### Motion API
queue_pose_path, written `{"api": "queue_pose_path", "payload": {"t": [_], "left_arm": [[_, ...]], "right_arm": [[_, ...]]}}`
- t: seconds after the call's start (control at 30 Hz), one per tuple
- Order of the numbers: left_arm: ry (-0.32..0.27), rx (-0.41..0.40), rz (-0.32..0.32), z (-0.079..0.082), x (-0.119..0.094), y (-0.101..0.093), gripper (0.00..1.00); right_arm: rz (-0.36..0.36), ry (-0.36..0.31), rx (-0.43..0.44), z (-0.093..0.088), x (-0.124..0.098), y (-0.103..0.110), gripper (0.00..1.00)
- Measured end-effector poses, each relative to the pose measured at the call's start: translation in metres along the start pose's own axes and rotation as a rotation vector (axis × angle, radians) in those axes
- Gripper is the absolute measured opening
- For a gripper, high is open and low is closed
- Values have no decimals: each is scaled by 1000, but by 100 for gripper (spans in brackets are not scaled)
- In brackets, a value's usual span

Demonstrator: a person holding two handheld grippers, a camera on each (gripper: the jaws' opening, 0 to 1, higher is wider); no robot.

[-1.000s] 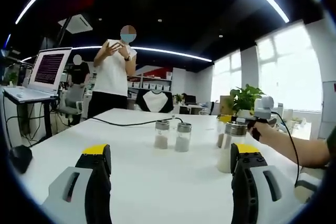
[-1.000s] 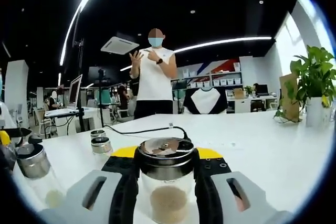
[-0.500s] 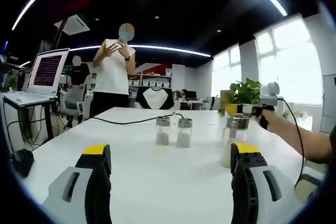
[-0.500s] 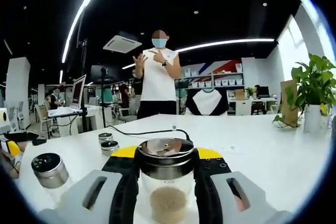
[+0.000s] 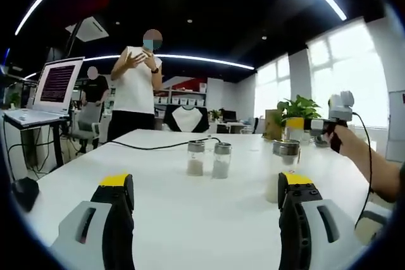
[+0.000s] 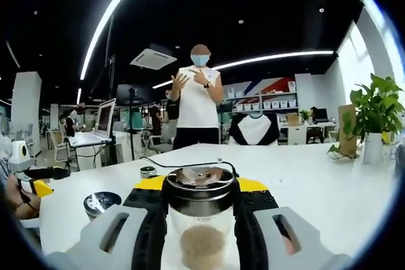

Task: Rotate the seasoning bottle until the label or dispensing opening points toward the visible target arrow and the bottle remains upright within the marked orientation range

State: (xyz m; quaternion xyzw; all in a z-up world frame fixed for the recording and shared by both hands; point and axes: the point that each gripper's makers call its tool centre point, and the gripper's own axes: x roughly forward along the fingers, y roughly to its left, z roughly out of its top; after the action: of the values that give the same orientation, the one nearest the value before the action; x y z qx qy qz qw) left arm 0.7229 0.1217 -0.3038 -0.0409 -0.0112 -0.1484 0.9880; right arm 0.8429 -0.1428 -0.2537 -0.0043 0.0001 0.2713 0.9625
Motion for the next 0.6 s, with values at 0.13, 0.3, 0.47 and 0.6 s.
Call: {"api": "queue_pose_path", "payload": {"t": [0.13, 0.3, 0.47, 0.6], "left_arm": [[-5, -4, -1, 1, 0, 0, 100], [2, -5, -1, -1, 1, 1, 100], [3, -3, 1, -1, 1, 1, 100], [1, 1, 1, 1, 0, 0, 100]], "right_arm": [[5, -1, 15, -2, -11, 3, 38], [7, 9, 12, -7, -24, 8, 38], [9, -5, 23, -8, -37, 12, 38], [14, -17, 34, -10, -43, 17, 38]]}}
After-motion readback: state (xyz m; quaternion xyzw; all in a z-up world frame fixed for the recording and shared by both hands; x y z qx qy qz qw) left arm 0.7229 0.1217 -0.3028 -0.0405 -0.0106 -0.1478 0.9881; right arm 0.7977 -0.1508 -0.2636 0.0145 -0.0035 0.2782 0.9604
